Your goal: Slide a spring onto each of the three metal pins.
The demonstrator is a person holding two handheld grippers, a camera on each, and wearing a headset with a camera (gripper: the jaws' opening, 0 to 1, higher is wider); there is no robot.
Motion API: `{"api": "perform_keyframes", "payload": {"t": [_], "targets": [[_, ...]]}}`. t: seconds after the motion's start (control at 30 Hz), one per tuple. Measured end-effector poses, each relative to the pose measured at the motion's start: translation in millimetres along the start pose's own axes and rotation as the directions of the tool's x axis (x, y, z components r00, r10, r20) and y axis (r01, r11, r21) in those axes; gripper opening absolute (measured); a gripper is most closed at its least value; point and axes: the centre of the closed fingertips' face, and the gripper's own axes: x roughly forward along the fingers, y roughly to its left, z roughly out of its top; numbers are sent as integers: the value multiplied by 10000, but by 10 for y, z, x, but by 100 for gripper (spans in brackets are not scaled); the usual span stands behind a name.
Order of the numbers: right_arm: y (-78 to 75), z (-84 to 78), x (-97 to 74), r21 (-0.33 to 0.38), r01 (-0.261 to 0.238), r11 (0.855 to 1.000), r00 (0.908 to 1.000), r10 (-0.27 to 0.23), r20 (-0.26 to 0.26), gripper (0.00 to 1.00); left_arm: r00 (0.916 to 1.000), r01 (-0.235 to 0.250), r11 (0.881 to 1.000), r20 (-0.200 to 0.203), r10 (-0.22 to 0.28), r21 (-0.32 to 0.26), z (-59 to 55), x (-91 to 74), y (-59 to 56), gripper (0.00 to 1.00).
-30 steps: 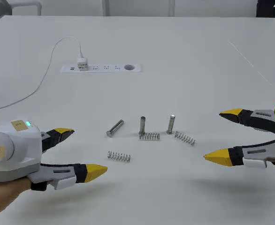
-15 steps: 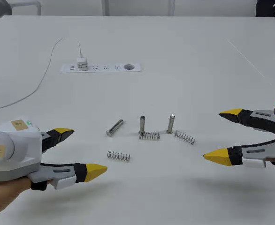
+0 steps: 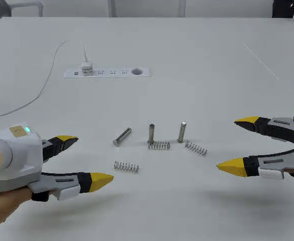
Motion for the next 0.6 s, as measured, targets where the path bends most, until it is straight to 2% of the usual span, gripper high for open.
{"api": "perform_keyframes", "payload": {"t": [0.17,0.37,0.6], "targets": [[6,23,3,-3,16,10000,10000,-16,55,75,10000,-13,10000,35,13,-33,27,-4,25,81],[10,25,13,33,14,10000,10000,-15,70,74,9999,-62,10000,123,62,28,120,5,79,80],[15,17,10,43,24,10000,10000,-24,55,74,9999,-108,9998,129,106,180,210,91,159,78]]}}
